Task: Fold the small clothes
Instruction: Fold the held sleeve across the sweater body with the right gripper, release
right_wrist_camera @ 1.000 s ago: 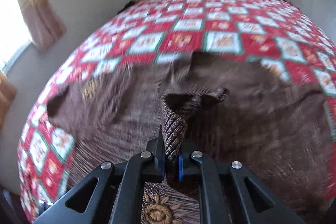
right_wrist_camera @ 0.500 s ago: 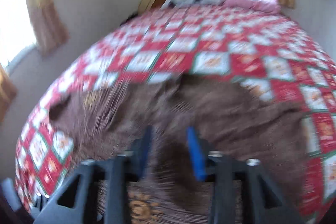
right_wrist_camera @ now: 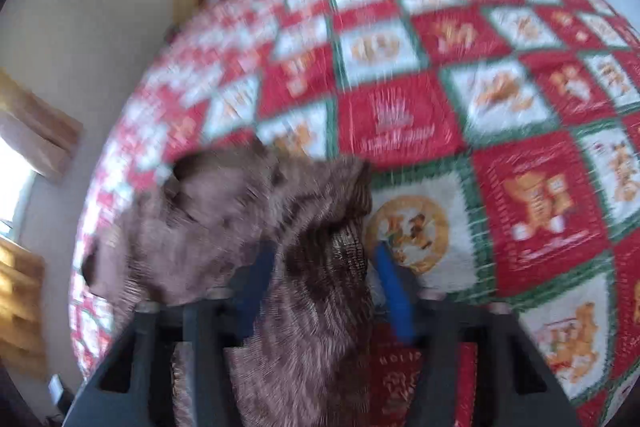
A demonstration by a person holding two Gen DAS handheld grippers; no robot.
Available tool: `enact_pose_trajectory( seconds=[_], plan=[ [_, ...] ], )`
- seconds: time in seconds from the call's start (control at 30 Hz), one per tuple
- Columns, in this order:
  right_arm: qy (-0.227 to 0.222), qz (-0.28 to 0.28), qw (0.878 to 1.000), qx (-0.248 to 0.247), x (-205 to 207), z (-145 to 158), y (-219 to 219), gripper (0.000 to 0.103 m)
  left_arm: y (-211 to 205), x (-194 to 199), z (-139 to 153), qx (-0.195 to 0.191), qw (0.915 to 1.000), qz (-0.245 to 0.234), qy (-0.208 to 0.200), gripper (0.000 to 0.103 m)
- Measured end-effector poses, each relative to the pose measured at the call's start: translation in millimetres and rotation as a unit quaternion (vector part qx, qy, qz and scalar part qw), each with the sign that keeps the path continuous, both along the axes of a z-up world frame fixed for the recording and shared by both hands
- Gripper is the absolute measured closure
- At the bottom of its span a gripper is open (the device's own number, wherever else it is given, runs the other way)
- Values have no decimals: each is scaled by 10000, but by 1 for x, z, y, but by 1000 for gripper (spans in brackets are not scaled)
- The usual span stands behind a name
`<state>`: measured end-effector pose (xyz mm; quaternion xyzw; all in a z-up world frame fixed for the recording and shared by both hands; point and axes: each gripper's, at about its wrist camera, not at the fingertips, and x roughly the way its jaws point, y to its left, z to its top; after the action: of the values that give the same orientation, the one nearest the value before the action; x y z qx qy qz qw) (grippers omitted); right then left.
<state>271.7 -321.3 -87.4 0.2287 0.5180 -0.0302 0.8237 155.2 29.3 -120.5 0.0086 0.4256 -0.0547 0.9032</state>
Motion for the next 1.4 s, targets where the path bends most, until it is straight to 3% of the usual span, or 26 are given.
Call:
enact_pose_trajectory(
  seconds=[0.17, 0.27, 0.33, 0.4, 0.47, 0.57, 0.6, 0.67, 0.73, 0.83, 0.93, 1.03, 1.13, 1.17, 1.2, 1.4],
  plan=[
    [-445, 126, 9989, -5, 17, 13, -12, 93, -1, 0, 0, 8, 10000, -3, 3, 0],
    [-1203, 539, 9912, -99, 18, 37, -17, 94, -1, 0, -1, 16, 10000, -10, 9, 0],
    [-1466, 879, 9831, -659, 12, 45, -9, 94, 0, 1, -2, 4, 10000, -13, 12, 0],
    [-1088, 866, 9807, -1374, 18, 32, -12, 93, 1, 1, -2, 3, 10000, -17, 14, 0],
    [-593, 613, 9854, -1473, 25, 9, -28, 92, 0, 2, -2, 14, 10000, -21, 16, 0],
    [-845, -269, 9842, -1532, 12, 16, -55, 83, 0, 2, -2, 0, 10000, -20, 18, 0],
    [-885, -499, 9845, -1433, 8, 19, -63, 80, -1, 2, -2, 11, 10000, -20, 17, 0],
    [-1001, -732, 9912, -456, 6, 21, -85, 80, -1, 2, -2, 19, 10000, -21, 15, 0],
    [-934, -625, 9928, 414, 11, 18, -91, 80, -1, 2, -2, 18, 10000, -20, 15, 0],
    [-769, -363, 9951, 499, 18, 15, -83, 80, 0, 2, -2, 30, 10000, -20, 14, 0],
    [-289, -135, 9990, 301, 35, 0, -62, 80, -1, 2, -2, 24, 10000, -20, 15, 0],
    [-339, -115, 9990, 264, 52, -4, -58, 78, -1, 2, -2, 25, 10000, -20, 16, 0],
    [-287, -337, 9975, 555, 65, -8, -67, 78, -1, 2, -2, 34, 10000, -20, 18, 0],
    [-330, -354, 9965, 688, 69, -8, -69, 79, -1, 2, -2, 28, 10000, -19, 17, 0],
    [-402, -272, 9961, 737, 68, -5, -68, 91, -1, 2, -2, 24, 10000, -20, 17, 0],
    [-1785, 192, 9808, 759, 45, 56, -61, 95, -2, 2, -2, 44, 10000, -20, 18, 0]
  ],
)
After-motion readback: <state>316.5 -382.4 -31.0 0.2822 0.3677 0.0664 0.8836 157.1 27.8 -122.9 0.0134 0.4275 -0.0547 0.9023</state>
